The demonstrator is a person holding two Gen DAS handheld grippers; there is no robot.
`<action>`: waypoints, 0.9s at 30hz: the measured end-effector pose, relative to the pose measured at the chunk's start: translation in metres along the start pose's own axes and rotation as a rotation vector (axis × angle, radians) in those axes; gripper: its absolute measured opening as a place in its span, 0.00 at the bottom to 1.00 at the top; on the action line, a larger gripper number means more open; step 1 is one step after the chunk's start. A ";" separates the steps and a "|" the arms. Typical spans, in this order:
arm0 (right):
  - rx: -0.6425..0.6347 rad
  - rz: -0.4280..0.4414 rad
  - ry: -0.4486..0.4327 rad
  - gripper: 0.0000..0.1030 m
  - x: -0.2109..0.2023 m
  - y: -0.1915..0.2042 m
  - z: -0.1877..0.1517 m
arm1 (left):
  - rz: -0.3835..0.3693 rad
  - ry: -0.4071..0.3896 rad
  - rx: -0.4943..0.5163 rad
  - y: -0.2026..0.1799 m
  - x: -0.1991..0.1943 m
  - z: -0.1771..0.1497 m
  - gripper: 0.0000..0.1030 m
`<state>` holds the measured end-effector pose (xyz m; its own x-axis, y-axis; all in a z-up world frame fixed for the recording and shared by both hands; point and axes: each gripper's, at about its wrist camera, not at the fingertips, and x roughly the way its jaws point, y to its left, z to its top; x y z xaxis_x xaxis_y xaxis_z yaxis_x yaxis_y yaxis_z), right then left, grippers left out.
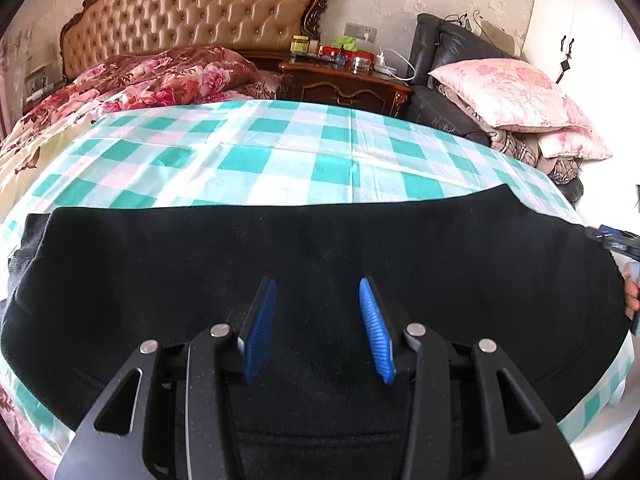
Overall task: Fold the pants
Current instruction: 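Move both open tools over the folded pants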
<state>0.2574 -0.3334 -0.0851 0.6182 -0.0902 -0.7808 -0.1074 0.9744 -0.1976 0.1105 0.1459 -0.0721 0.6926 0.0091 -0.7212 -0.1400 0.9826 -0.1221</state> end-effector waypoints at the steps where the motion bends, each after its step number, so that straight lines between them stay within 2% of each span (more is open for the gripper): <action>1: 0.005 -0.066 0.037 0.70 0.011 -0.002 -0.001 | 0.012 0.006 -0.003 0.005 0.001 -0.002 0.45; 2: 0.024 -0.070 0.062 0.71 0.021 -0.008 -0.005 | 0.025 0.012 -0.015 0.011 0.002 -0.004 0.45; 4: 0.028 -0.072 0.054 0.71 0.018 -0.009 -0.008 | 0.050 0.023 -0.062 0.030 0.004 -0.009 0.45; 6: -0.018 -0.132 0.057 0.71 0.017 -0.001 -0.010 | 0.071 0.026 -0.096 0.045 0.006 -0.011 0.45; 9: 0.003 -0.185 0.077 0.71 0.009 0.004 -0.006 | 0.063 0.007 -0.082 0.048 0.003 -0.006 0.45; 10: 0.012 -0.185 0.048 0.72 -0.002 0.009 -0.003 | 0.053 -0.003 -0.063 0.044 0.002 -0.002 0.45; 11: 0.002 -0.129 -0.022 0.74 -0.019 0.020 0.002 | 0.041 -0.008 -0.047 0.039 0.002 0.002 0.45; 12: -0.021 -0.088 -0.055 0.76 -0.027 0.032 0.007 | 0.014 -0.010 -0.020 0.032 0.005 0.009 0.45; 15: -0.086 0.052 -0.072 0.82 -0.032 0.064 0.013 | -0.024 -0.016 0.053 0.008 0.019 0.030 0.45; 16: -0.097 0.076 -0.038 0.82 -0.022 0.074 0.013 | -0.041 -0.006 0.070 0.001 0.027 0.036 0.45; 18: -0.109 0.019 -0.001 0.82 -0.004 0.083 0.011 | -0.080 0.044 0.088 -0.008 0.049 0.047 0.45; 19: -0.100 -0.005 0.026 0.83 0.009 0.082 0.009 | -0.063 0.070 0.101 -0.010 0.059 0.049 0.45; 21: -0.027 0.018 0.044 0.86 0.014 0.071 0.011 | 0.036 0.110 0.094 0.001 0.081 0.054 0.44; 23: 0.025 0.009 0.060 0.89 0.018 0.062 0.010 | 0.057 0.098 0.024 0.023 0.079 0.059 0.43; 25: 0.032 0.011 0.063 0.89 0.018 0.062 0.006 | 0.156 0.088 -0.054 0.057 0.073 0.061 0.43; 27: 0.019 -0.007 0.059 0.89 0.019 0.067 0.006 | 0.188 0.083 -0.129 0.100 0.067 0.057 0.43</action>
<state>0.2669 -0.2686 -0.1092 0.5719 -0.1086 -0.8131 -0.0878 0.9774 -0.1923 0.1828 0.2556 -0.0938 0.5863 0.1691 -0.7923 -0.3540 0.9331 -0.0628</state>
